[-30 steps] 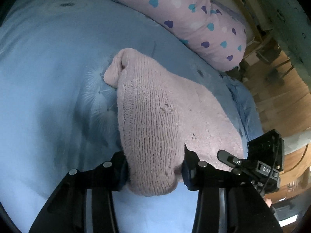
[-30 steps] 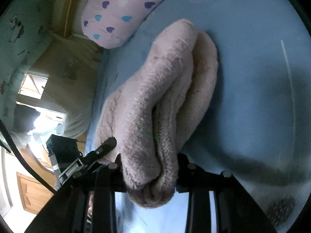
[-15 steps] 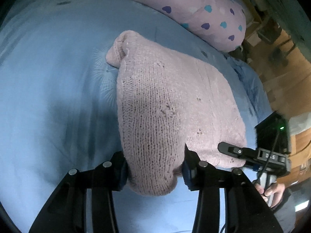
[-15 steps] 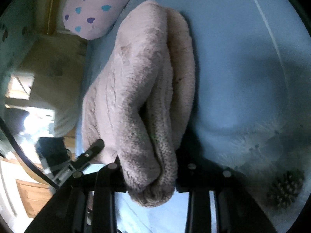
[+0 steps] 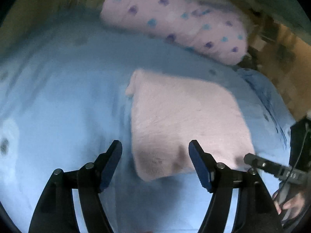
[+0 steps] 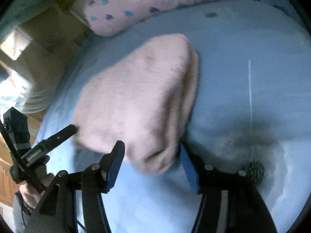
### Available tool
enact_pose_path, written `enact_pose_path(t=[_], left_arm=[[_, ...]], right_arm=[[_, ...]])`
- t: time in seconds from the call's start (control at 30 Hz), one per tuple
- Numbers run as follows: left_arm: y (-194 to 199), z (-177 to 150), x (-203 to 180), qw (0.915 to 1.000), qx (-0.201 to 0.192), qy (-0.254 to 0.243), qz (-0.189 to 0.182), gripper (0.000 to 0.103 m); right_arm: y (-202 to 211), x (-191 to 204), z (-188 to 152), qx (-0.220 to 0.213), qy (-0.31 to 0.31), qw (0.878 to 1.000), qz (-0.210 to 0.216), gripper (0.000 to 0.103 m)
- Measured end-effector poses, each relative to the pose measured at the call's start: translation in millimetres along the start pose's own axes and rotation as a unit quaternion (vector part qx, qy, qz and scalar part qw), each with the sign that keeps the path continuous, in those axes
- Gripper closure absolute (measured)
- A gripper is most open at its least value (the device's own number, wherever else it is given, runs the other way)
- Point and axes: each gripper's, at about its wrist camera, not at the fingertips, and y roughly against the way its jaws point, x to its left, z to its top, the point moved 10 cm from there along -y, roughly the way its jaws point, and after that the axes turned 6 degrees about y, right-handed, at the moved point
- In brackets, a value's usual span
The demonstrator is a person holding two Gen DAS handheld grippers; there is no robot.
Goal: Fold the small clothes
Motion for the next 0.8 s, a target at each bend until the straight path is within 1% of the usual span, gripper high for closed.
enact_pose_path(t=[0.07, 0.13, 0.17, 0.23, 0.27, 0.3, 0.33, 0.37, 0.4, 0.43, 0.47, 0.53, 0.57, 0.6, 0.67, 0.73, 0.8], left_arm=[[18.4, 3.2, -12.3, 0.9994, -0.026, -0.02, -0.01, 0.033], [39.6, 4.7, -21.0, 0.9976, -0.063, -0.024, -0.019, 0.032], [47.4, 4.7, -22.3, 0.9965, -0.078, -0.022, -0.021, 0.03], [61.4, 2.6, -21.4, 0.9945, -0.103, -0.018, -0.01, 0.025], [66.6, 0.4, -20.1, 0.9933, -0.114, -0.019, -0.002, 0.021], [67.5, -0.5, -21.0, 0.9926, -0.12, -0.022, 0.003, 0.016], [69.7, -3.0, -19.0, 0.9921, -0.123, -0.027, 0.005, 0.014], [70.2, -5.8, -18.4, 0.9917, -0.124, -0.034, 0.009, 0.011], [69.3, -8.7, -17.9, 0.9909, -0.126, -0.044, 0.014, 0.009], [68.2, -11.2, -16.9, 0.9899, -0.13, -0.053, 0.021, 0.007], [66.4, -14.1, -16.1, 0.9889, -0.134, -0.059, 0.027, 0.005], [60.4, -17.5, -13.3, 0.9865, -0.145, -0.066, 0.039, 0.004], [57.2, -19.5, -13.2, 0.9856, -0.149, -0.066, 0.045, 0.004], [53.6, -21.1, -12.3, 0.985, -0.152, -0.066, 0.048, 0.004], [46.0, -23.8, -14.6, 0.9833, -0.164, -0.064, 0.046, 0.004], [40.4, -26.9, -19.2, 0.9812, -0.176, -0.066, 0.041, 0.004], [36.5, -32.3, -23.9, 0.9799, -0.181, -0.075, 0.04, 0.004]], right_arm=[[19.4, 12.8, -0.7, -0.033, 0.015, 0.999, -0.006, 0.04], [40.9, 25.7, 0.8, -0.074, 0.039, 0.996, -0.018, 0.033], [51.0, 33.5, 2.4, -0.094, 0.053, 0.994, -0.025, 0.032], [74.9, 51.8, 2.4, -0.135, 0.094, 0.986, -0.037, 0.031], [83.6, 57.4, -1.8, -0.149, 0.107, 0.982, -0.041, 0.027], [92.8, 64.3, -1.7, -0.168, 0.125, 0.977, -0.046, 0.022], [106.1, 72.5, -4.8, -0.2, 0.149, 0.967, -0.056, 0.014], [113.7, 74.2, -5.4, -0.221, 0.161, 0.96, -0.063, 0.011], [121.7, 81.0, -6.8, -0.252, 0.18, 0.948, -0.072, 0.006], [131.8, 87.1, -10.8, -0.288, 0.203, 0.932, -0.083, 0.003], [137.8, 92.3, -12.0, -0.31, 0.218, 0.92, -0.093, 0.002], [142.8, 99.4, -17.4, -0.338, 0.251, 0.9, -0.115, 0.0], [141.9, 101.4, -18.2, -0.34, 0.262, 0.895, -0.122, 0.0], [139.6, 101.7, -16.6, -0.339, 0.269, 0.892, -0.127, 0.0], [134.3, 100.6, -19.5, -0.334, 0.27, 0.893, -0.132, 0.0], [122.3, 90.7, -19.3, -0.327, 0.255, 0.899, -0.141, 0.0], [112.5, 78.0, -24.7, -0.318, 0.244, 0.904, -0.152, 0.0]])
